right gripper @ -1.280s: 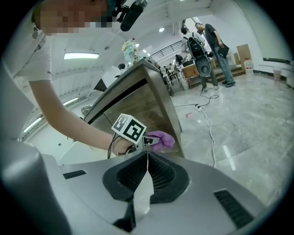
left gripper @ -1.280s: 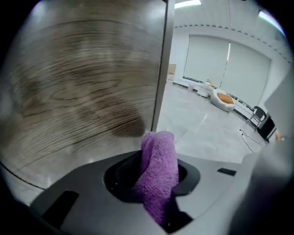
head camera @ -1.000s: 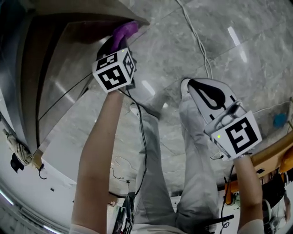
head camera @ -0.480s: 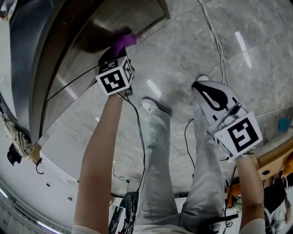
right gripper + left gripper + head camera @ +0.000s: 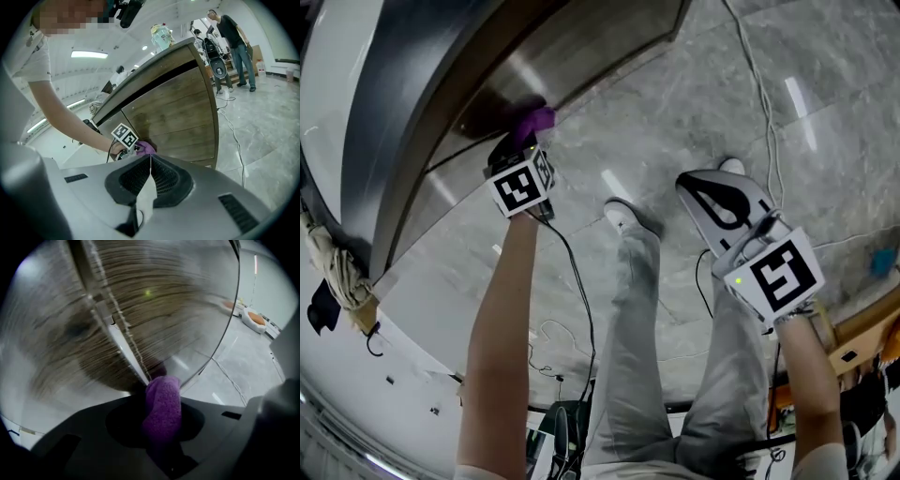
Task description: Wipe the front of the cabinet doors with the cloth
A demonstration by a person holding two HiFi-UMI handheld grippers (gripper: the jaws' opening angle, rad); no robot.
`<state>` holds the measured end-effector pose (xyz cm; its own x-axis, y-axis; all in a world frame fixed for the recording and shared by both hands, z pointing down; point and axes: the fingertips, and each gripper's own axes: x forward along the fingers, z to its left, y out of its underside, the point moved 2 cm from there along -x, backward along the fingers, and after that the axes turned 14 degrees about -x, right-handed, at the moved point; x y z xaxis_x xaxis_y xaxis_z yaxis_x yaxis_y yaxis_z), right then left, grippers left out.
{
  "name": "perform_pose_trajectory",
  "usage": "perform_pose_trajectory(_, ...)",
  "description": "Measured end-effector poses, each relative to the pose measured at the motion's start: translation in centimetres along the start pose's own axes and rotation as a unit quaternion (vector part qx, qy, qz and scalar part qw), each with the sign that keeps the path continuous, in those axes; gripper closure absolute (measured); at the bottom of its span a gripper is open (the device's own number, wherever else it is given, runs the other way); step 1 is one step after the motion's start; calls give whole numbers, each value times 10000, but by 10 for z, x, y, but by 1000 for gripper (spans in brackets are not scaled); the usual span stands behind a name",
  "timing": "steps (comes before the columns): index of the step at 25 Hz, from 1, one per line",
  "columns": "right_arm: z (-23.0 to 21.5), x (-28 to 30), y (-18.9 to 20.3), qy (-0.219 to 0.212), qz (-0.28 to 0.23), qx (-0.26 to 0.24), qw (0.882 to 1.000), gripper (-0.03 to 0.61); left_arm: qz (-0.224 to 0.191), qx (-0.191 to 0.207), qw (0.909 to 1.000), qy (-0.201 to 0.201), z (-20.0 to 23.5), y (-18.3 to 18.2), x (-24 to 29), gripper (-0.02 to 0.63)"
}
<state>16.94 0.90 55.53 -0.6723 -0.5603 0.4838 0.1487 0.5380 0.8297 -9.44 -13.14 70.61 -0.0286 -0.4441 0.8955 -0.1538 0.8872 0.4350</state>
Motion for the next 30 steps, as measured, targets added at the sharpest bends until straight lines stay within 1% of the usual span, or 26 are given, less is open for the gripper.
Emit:
perform_pose_trajectory(2, 1, -2, -1, -11, -44, 40, 10000, 551, -7, 75, 9999, -112, 7, 3, -4, 522)
perform_pose_trajectory(4, -1, -6, 2, -40, -36, 83, 10000, 551, 3, 53, 9998, -171, 4, 7, -8, 522)
perform_pose_trajectory(6, -6, -14, 7, -71, -8, 126, 9999, 551, 46, 50, 9999, -100, -12, 12, -10, 522)
perform_pose_trajectory(7, -11, -19, 10, -82, 2, 152, 9999, 551, 68, 128, 9999, -22, -27, 14, -10, 522)
perform_pose_trajectory(10, -32, -41, 19, -132, 74, 193, 9997, 551, 84, 521, 9982, 299, -93, 12, -3, 522)
perform_pose_trajectory(13, -68, -67, 30, -37, 160, 234, 9996, 551, 82, 638, 9959, 629, -168, -1, 14, 522)
perform_pose_trajectory(15, -99, -87, 38, 160, 200, 310, 9992, 551, 69, 671, 9944, 811, -217, -12, 28, 522)
perform_pose_trajectory(17, -132, -108, 47, 397, 247, 384, 9982, 551, 62, 726, 9932, 911, -258, -23, 42, 522)
perform_pose_trajectory(21, -194, -147, 66, 1025, 193, 645, 9924, 551, 30, 768, 9922, 979, -316, -47, 64, 522)
perform_pose_trajectory(23, -213, -164, 76, 1289, 124, 772, 9886, 551, 63, 815, 9920, 965, -333, -55, 74, 522)
perform_pose_trajectory(26, -224, -177, 92, 1466, 74, 897, 9851, 551, 156, 793, 9929, 876, -343, -59, 90, 522)
perform_pose_trajectory(30, -214, -175, 113, 1414, 146, 1011, 9847, 551, 337, 671, 9951, 648, -333, -58, 112, 522)
